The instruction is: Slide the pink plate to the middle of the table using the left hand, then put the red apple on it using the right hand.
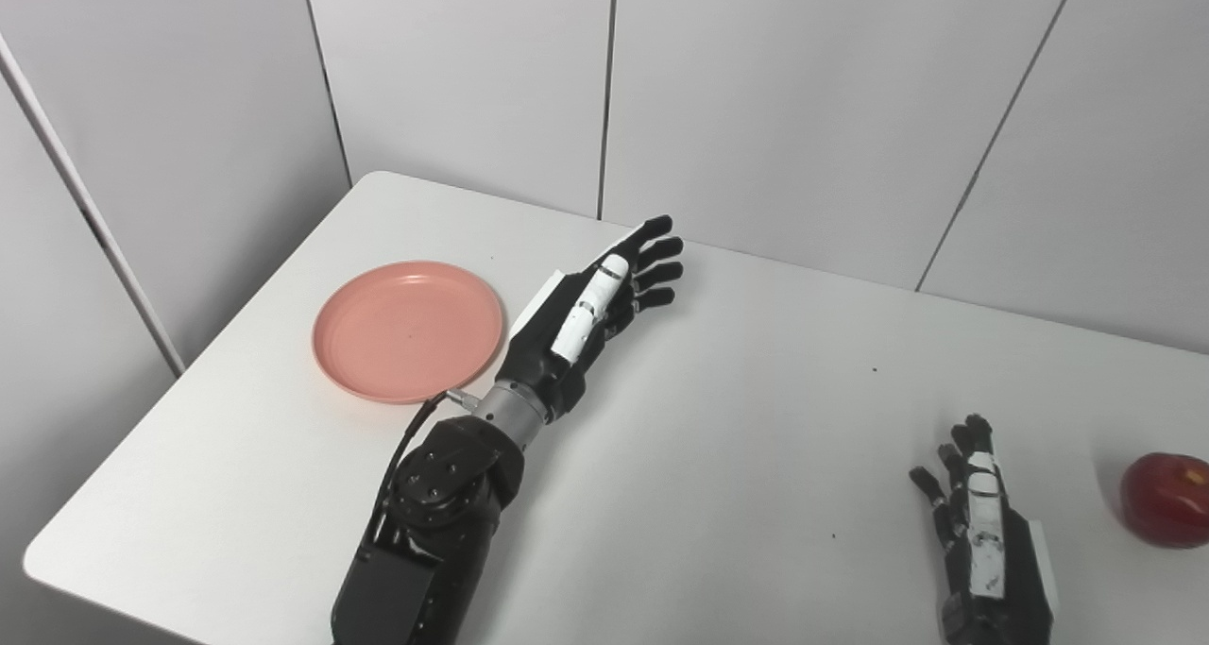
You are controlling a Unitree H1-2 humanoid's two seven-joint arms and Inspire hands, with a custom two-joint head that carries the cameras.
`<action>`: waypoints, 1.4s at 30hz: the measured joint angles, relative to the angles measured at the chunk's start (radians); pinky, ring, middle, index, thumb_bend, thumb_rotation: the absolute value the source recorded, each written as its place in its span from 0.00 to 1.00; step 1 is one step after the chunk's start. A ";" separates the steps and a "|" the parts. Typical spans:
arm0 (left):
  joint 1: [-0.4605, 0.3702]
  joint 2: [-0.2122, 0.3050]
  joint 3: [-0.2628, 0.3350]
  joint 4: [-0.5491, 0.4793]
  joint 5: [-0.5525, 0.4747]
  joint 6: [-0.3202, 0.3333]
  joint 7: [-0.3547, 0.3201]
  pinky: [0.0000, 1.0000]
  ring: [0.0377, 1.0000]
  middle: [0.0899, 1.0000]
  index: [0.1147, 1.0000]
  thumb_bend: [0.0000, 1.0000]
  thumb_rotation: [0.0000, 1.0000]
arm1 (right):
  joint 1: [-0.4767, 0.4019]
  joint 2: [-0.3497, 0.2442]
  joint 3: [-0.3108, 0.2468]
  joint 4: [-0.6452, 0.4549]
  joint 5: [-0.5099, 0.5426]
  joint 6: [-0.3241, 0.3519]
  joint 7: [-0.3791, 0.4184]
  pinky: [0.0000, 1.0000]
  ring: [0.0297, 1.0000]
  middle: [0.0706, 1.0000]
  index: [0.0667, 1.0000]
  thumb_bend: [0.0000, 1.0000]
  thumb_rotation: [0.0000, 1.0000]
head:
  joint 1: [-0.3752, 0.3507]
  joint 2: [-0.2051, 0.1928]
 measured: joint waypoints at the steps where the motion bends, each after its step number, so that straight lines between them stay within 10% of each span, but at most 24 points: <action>1: -0.008 0.001 0.010 -0.001 -0.002 0.000 0.003 0.87 0.89 0.90 0.87 0.42 1.00 | 0.000 0.000 -0.001 0.000 0.003 0.000 0.000 1.00 1.00 0.99 0.98 0.14 1.00 | 0.002 -0.002; 42: -0.203 0.219 0.302 0.220 -0.044 -0.009 0.096 0.87 0.87 0.87 0.84 0.37 1.00 | 0.000 -0.018 -0.013 0.001 0.052 0.000 0.017 1.00 1.00 1.00 1.00 0.12 1.00 | 0.049 -0.015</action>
